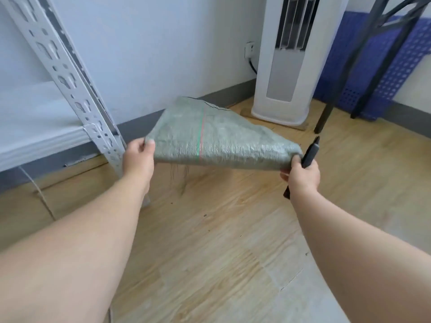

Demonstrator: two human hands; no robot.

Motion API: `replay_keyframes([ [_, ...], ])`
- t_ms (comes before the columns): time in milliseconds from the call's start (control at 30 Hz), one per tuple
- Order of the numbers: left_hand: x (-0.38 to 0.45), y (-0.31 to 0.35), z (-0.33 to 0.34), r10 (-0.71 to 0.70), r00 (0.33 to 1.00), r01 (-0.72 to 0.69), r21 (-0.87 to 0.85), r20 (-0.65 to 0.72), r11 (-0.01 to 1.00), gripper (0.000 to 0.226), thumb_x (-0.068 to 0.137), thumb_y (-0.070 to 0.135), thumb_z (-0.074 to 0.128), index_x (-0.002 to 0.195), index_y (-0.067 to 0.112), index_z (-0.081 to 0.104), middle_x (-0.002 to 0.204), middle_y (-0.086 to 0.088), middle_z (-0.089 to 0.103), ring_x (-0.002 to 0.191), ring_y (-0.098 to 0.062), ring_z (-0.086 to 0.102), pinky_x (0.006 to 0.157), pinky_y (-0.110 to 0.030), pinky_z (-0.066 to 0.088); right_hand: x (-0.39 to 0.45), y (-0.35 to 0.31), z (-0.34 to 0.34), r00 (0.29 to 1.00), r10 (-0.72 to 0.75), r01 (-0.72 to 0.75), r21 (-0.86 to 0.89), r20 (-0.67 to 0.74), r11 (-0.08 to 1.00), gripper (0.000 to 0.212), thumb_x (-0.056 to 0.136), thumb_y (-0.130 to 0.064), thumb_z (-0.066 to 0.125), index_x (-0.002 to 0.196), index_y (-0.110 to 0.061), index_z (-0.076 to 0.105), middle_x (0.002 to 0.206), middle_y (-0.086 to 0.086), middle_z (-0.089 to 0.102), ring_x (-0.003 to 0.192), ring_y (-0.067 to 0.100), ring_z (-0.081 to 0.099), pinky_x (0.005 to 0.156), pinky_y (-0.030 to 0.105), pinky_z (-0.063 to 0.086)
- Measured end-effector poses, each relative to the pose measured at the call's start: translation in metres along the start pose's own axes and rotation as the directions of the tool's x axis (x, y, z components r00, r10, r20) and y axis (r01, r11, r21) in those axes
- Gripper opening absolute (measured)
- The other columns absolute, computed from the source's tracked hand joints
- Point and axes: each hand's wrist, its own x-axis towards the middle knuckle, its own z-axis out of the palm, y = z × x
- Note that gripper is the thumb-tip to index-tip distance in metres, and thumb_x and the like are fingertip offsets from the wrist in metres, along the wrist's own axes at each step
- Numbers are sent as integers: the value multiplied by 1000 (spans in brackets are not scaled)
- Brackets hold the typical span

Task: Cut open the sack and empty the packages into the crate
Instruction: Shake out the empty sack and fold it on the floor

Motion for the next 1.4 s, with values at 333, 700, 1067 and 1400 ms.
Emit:
replay_keyframes([
  [333,-82,-186,-63,-511,820,293,579,258,761,35,93,13,58,127,20,59,96,-4,60,71,-12,51,60,-19,37,-45,179,-50,814,573,-431,-568,91,701,32,87,-31,70,92,-2,58,55,12,60,41,19,47,45,25,40],
  [700,-66,-218,-70,-325,943,277,711,-72,646,62,87,24,62,143,24,37,151,-7,23,135,-34,25,110,-38,29,-77,213,1,577,816,-508,-769,31,389,32,93,-27,60,69,-26,40,39,0,43,29,13,35,56,23,26],
  [1067,-157,-242,-17,-711,688,527,573,145,628,78,85,32,67,148,25,23,145,-9,39,121,-29,50,96,-31,40,-117,253,65,810,583,-379,-707,59,598,32,79,-25,75,100,-7,59,81,11,69,61,25,63,42,33,52],
  [1400,-170,-281,-40,-961,240,949,175,138,262,45,84,40,69,116,16,49,135,-9,48,101,-29,65,66,-43,57,-103,262,72,896,443,-397,-501,-28,769,52,80,-40,73,115,-16,44,91,5,68,78,20,68,78,44,56],
])
